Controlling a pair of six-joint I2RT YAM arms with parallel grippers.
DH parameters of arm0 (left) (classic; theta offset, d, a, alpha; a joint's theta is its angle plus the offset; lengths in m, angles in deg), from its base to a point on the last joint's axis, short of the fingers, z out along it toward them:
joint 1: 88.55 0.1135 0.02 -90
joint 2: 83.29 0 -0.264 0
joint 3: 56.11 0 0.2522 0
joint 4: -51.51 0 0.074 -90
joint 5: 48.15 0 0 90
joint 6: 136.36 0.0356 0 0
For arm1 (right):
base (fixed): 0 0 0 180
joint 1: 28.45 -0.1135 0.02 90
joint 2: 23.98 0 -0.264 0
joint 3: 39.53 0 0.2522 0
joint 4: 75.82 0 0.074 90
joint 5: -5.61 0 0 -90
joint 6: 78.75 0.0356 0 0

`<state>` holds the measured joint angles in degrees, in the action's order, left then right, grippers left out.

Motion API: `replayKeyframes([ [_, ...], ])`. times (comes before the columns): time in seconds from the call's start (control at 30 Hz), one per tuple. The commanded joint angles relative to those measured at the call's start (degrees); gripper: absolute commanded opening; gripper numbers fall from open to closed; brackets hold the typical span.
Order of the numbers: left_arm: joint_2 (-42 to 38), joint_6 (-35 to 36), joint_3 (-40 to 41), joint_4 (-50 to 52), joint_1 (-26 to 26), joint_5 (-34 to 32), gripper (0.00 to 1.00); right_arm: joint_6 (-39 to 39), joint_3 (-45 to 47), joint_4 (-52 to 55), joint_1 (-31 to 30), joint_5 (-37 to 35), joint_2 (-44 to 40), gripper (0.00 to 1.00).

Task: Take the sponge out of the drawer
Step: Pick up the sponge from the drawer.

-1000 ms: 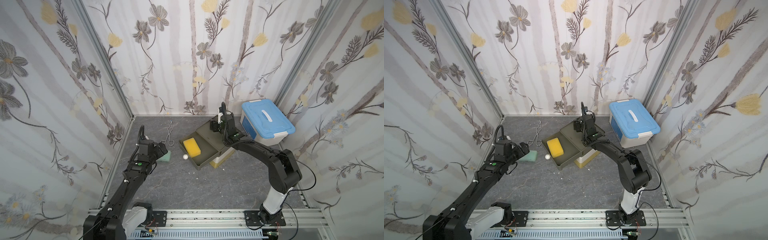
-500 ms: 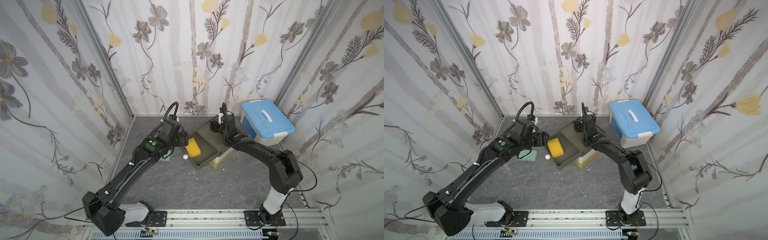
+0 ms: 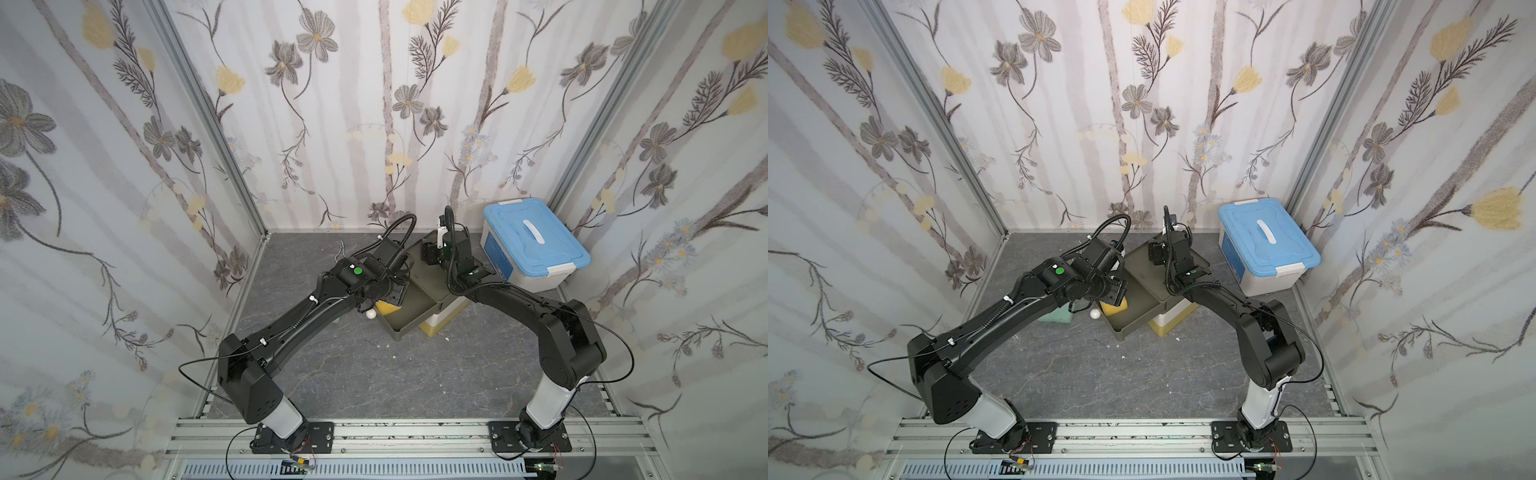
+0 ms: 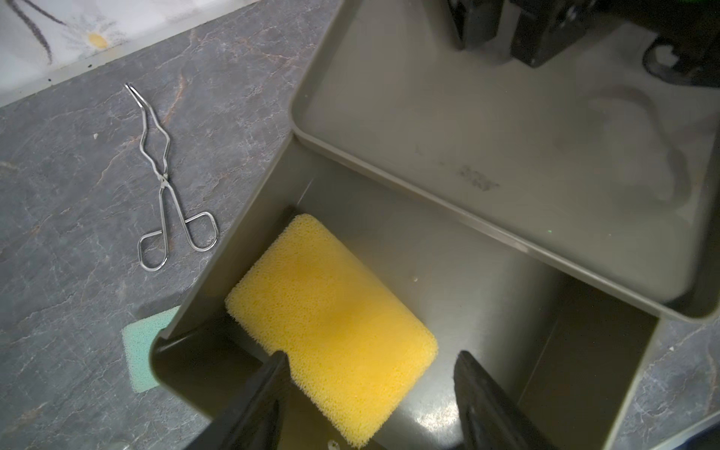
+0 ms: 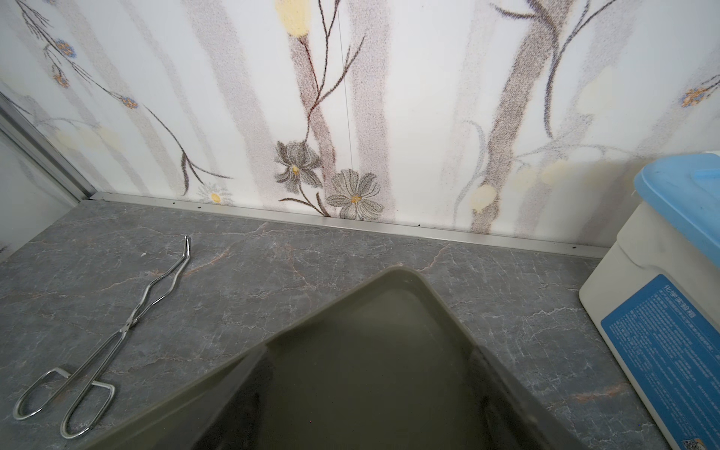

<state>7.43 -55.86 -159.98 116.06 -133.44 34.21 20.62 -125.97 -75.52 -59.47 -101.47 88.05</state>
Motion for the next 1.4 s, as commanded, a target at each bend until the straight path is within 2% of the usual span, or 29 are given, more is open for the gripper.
replayKeyframes([
  [0.0,0.2,6.6,0.1,2.5,-0.2,-0.5,0.53,6.7,1.7,18.9,0.2,3.0,2.3,0.8],
  [0.13,-1.2,12.6,2.3,3.2,-0.2,3.1,0.5,6.7,1.6,18.7,0.2,3.1,2.5,0.8],
  [0.3,-3.0,17.7,4.8,3.3,0.0,6.4,0.65,6.9,1.6,19.0,0.2,3.0,2.5,0.8],
  [0.5,0.9,22.5,4.0,4.0,0.0,5.6,0.67,7.1,1.6,19.1,0.2,3.1,2.5,0.8],
  [0.67,5.5,24.5,0.7,6.5,0.0,4.7,0.62,7.2,2.2,18.7,0.3,3.6,2.2,0.8],
  [0.93,4.5,25.5,2.0,3.7,0.0,3.5,0.55,7.3,2.5,18.3,0.2,3.8,2.2,0.79],
  [1.07,5.1,25.6,2.1,3.2,0.0,3.1,0.45,7.3,2.5,18.3,0.2,3.7,2.3,0.79],
  [1.2,6.4,25.5,2.0,2.8,0.0,1.3,0.26,7.3,2.5,18.4,0.2,3.6,2.3,0.79],
  [1.37,5.9,25.1,2.5,1.1,0.0,0.6,0.13,7.2,2.4,18.4,0.2,3.4,2.4,0.79],
])
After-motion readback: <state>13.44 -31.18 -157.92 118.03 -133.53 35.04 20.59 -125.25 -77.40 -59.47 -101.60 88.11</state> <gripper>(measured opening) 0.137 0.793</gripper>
